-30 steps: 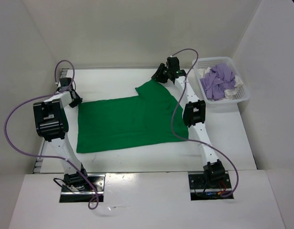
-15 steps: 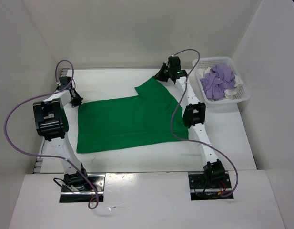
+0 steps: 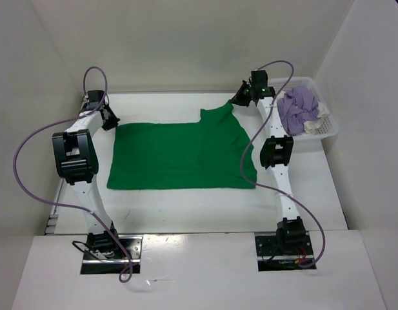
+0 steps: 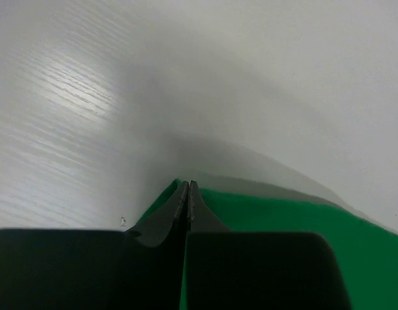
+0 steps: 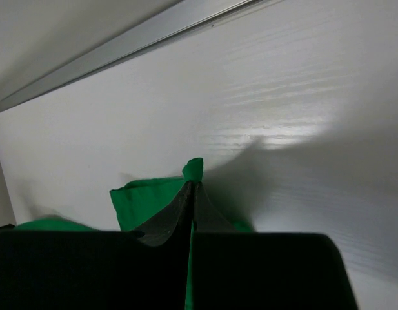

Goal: Fold and stack the t-shirts
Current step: Grap the side of the flattened tshirt furthest away from the robot with both arms

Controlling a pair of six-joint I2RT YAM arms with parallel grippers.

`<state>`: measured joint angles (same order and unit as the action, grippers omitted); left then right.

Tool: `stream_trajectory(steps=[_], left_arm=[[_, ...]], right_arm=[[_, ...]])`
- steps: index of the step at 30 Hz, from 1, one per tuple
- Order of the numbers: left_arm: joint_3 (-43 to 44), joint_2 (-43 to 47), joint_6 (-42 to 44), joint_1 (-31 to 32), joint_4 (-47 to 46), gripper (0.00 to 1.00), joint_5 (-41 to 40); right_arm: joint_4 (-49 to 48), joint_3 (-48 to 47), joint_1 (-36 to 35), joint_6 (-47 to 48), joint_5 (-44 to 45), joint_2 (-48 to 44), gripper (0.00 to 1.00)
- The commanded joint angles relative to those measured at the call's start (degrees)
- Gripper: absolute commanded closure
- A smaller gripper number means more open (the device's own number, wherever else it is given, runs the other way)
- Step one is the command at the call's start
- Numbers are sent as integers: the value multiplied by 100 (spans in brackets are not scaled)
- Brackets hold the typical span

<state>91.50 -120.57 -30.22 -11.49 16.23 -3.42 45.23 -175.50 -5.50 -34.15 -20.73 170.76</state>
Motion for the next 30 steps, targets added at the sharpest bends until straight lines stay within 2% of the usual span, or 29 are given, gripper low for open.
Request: stream_trajectory(steps=[1,6,9,11,12,15,17,20,30], left_arm=[[-105,156,-54,41,-102,100,157],[-738,666,-54,41,-286,100,157],[-1169,1078,-107,41,-436,100,228],[-1415,1220,-107,41,-436,100,167],[-1416,1299,-46,41,-436,100,166],[-1591,1379,-46,-64,-436,100,166],[-1653,1440,-98,-117,-436,100,219],[-1653,1493,-151,-231,-436,100,219],[-1908,1835,-257,-284,-551,100,395]], right_arm=[[468,24,-22,357,-63,-745,100],[610,691,-22,541,-211,-1421,100],[548,1481,-127,874,-37,-2210,100],[417,2359,-258,1007,-36,-2598,100],[216,3311,-320,1068,-36,-3148,100],[-988,5298,-320,972,95,-4353,100],[-956,5674,-320,919,96,-4603,100],[-1138,6761,-320,1051,288,-5147,100],[-1394,9023,-320,945,833,-7020,100]])
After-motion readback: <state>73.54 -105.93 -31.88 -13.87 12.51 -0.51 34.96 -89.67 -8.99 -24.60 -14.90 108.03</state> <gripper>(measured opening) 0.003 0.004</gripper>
